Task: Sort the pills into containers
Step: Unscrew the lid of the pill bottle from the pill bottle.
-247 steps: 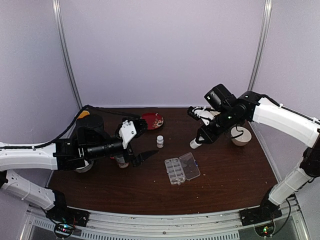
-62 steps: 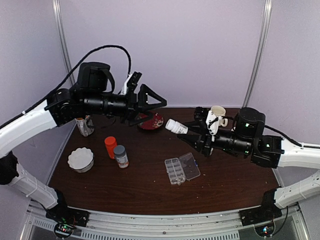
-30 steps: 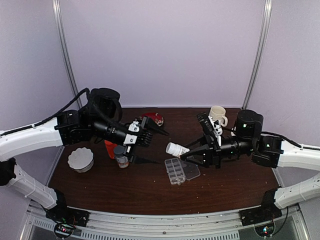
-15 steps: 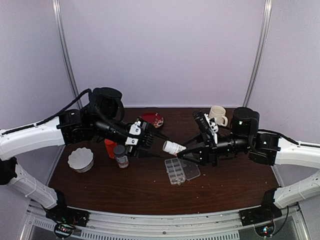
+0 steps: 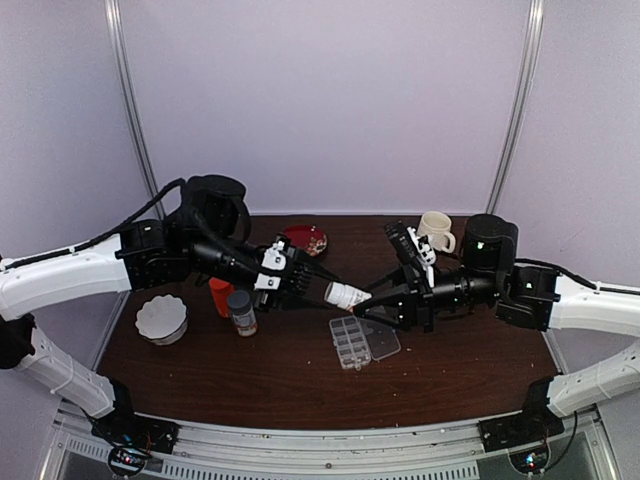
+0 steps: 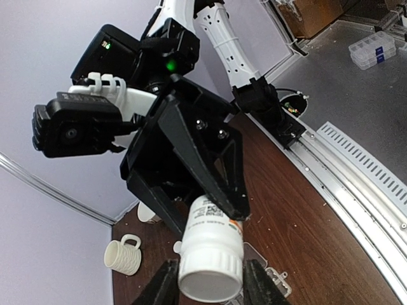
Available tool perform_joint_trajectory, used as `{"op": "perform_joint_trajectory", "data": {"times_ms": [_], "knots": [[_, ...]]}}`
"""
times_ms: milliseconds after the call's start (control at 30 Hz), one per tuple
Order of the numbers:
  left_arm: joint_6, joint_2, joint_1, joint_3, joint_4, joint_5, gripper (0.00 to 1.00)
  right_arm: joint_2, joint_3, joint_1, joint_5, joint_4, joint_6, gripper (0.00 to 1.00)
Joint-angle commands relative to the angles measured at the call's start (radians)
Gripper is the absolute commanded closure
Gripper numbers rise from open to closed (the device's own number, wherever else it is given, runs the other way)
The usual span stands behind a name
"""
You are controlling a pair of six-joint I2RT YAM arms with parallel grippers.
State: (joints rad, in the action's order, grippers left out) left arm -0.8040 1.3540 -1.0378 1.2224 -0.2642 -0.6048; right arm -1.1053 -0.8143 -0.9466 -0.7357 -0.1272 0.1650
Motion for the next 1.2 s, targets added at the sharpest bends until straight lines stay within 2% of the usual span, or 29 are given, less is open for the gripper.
{"op": "perform_joint_trajectory", "data": {"times_ms": [0, 233, 300, 367, 500, 533, 600, 700, 833, 967, 1167], "knots": [[0.03, 0.011, -0.007, 0.02, 0.056, 0.007, 0.67, -0.004, -0.034, 0.003, -0.011, -0.028, 0.01, 1.0], [0.136, 0.013, -0.007, 0.031, 0.075, 0.007, 0.92, 0.002, -0.053, 0.0, 0.015, 0.028, -0.059, 1.0], [0.224, 0.013, -0.008, 0.036, 0.103, 0.011, 0.98, 0.0, -0.075, -0.006, 0.049, 0.071, -0.116, 1.0], [0.386, 0.013, -0.008, 0.043, 0.14, 0.019, 1.0, 0.003, -0.09, -0.015, 0.115, 0.108, -0.205, 1.0], [0.684, 0.012, -0.027, 0.082, 0.16, 0.099, 1.0, 0.022, -0.051, -0.021, 0.127, 0.06, -0.457, 1.0], [0.75, 0.007, -0.035, 0.09, 0.156, 0.114, 0.95, 0.031, -0.029, -0.021, 0.13, 0.013, -0.515, 1.0], [0.899, 0.0, -0.038, 0.098, 0.154, 0.131, 0.92, 0.044, 0.013, -0.023, 0.166, -0.061, -0.599, 1.0], [1.126, -0.013, -0.038, 0.103, 0.142, 0.19, 0.97, 0.039, 0.018, -0.027, 0.234, -0.091, -0.696, 1.0], [1.435, -0.042, -0.038, 0.064, 0.124, 0.273, 0.97, 0.015, 0.007, -0.048, 0.332, -0.068, -0.88, 1.0], [1.654, -0.064, -0.038, 0.035, 0.107, 0.299, 0.98, -0.002, 0.015, -0.071, 0.469, -0.115, -0.963, 1.0], [1.849, -0.053, -0.037, 0.01, 0.157, 0.285, 1.0, 0.006, 0.105, -0.115, 0.61, -0.312, -1.043, 1.0]]}}
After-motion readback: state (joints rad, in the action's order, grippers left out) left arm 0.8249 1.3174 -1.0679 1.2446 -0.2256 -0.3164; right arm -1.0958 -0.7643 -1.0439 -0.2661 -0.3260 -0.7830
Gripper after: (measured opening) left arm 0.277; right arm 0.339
